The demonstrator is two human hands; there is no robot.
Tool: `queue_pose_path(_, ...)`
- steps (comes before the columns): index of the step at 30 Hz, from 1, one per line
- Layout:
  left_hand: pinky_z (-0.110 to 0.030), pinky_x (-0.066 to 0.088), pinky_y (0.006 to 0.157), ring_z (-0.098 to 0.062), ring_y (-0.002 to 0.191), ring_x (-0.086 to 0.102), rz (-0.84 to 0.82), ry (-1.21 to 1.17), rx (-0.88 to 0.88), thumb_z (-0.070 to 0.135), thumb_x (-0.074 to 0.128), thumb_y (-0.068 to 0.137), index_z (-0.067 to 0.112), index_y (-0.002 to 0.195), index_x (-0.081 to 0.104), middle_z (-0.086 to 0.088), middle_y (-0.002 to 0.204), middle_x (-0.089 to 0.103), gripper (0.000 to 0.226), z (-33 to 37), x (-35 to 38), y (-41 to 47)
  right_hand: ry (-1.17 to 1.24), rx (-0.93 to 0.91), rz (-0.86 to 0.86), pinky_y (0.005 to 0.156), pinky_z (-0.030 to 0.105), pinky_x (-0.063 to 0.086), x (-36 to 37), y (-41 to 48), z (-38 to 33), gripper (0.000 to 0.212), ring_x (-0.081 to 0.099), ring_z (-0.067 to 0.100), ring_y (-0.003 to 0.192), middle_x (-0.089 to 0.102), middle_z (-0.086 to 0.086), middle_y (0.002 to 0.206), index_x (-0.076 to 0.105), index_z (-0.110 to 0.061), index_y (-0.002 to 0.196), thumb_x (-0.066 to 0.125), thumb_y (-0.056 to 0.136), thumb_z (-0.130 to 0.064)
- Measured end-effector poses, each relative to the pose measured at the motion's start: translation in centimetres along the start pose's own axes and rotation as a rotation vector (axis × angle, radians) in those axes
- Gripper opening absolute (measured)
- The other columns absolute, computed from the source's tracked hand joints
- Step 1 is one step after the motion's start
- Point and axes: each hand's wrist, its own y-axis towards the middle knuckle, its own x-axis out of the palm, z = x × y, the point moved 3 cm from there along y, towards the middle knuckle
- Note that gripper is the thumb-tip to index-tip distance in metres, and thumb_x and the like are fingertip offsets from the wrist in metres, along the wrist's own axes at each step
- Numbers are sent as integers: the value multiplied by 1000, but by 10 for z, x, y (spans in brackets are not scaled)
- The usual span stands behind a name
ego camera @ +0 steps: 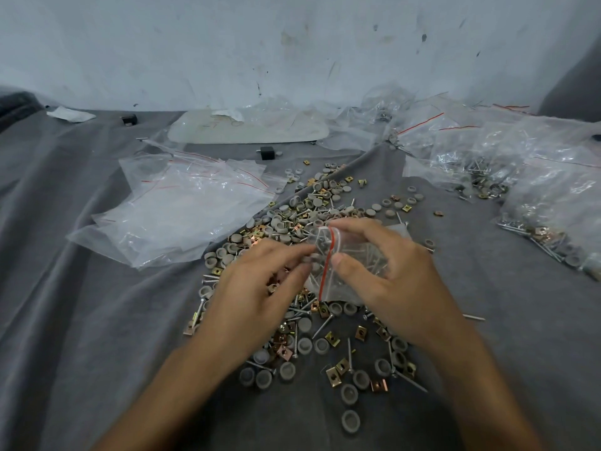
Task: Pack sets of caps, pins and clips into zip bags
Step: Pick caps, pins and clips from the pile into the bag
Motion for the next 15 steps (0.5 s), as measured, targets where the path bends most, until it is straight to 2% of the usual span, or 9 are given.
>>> queue_pose_path(2, -21, 49, 78, -7, 94, 62, -39, 4, 46, 19, 63, 99, 18, 132, 67, 12, 102, 64, 33, 2, 7, -1, -3, -6, 0, 88, 15, 51, 0, 0, 1, 38, 64, -2, 106, 70, -19, 111, 66, -37, 126, 66, 88, -39)
queue_pose_path(4, -24, 50, 79, -9, 95, 62, -45, -5, 47, 17, 60, 99, 16, 136, 63, 8, 103, 65, 38, 2, 9, -2, 12, -1, 7, 87, 10, 49, 0, 0, 1, 38, 64, -3, 107, 70, -19, 112, 66, -38, 126, 65, 87, -38)
queue_pose_path(6, -25, 50, 78, -7, 92, 61, -37, -15, 27, 21, 60, 98, 19, 141, 59, 10, 100, 65, 43, 1, 8, -2, 19, 2, 7, 88, 11, 50, 0, 0, 1, 38, 64, -3, 107, 70, -18, 111, 67, -37, 126, 65, 88, -38)
queue_pose_path(8, -17, 48, 75, -5, 87, 62, -35, -39, -26, 32, 59, 98, 27, 145, 53, 17, 97, 64, 48, -1, 7, -1, 20, 0, 12, 88, 16, 53, -1, 0, 1, 37, 65, -2, 107, 71, -20, 110, 66, -37, 125, 65, 88, -37)
queue_pose_path(11, -11, 43, 70, -2, 86, 62, 47, -61, -120, 31, 60, 100, 34, 133, 60, 21, 98, 64, 33, -9, -2, -1, 69, 10, 76, 86, 24, 57, -6, 1, 1, 33, 67, -1, 104, 71, -24, 109, 67, -40, 121, 64, 88, -37)
queue_pose_path(13, -20, 47, 74, 0, 88, 63, 115, -29, -188, 30, 62, 99, 37, 121, 66, 26, 96, 64, 23, -16, -9, -1, 96, 29, 145, 89, 30, 58, -11, 2, 3, 33, 67, -1, 105, 71, -26, 109, 67, -38, 122, 64, 90, -37)
queue_pose_path(15, -30, 49, 78, -2, 91, 62, 119, 43, -209, 32, 63, 97, 37, 115, 67, 26, 94, 63, 19, -19, -13, 0, 119, 36, 210, 91, 30, 56, -15, 2, 4, 32, 67, -2, 107, 71, -26, 110, 68, -35, 123, 64, 91, -36)
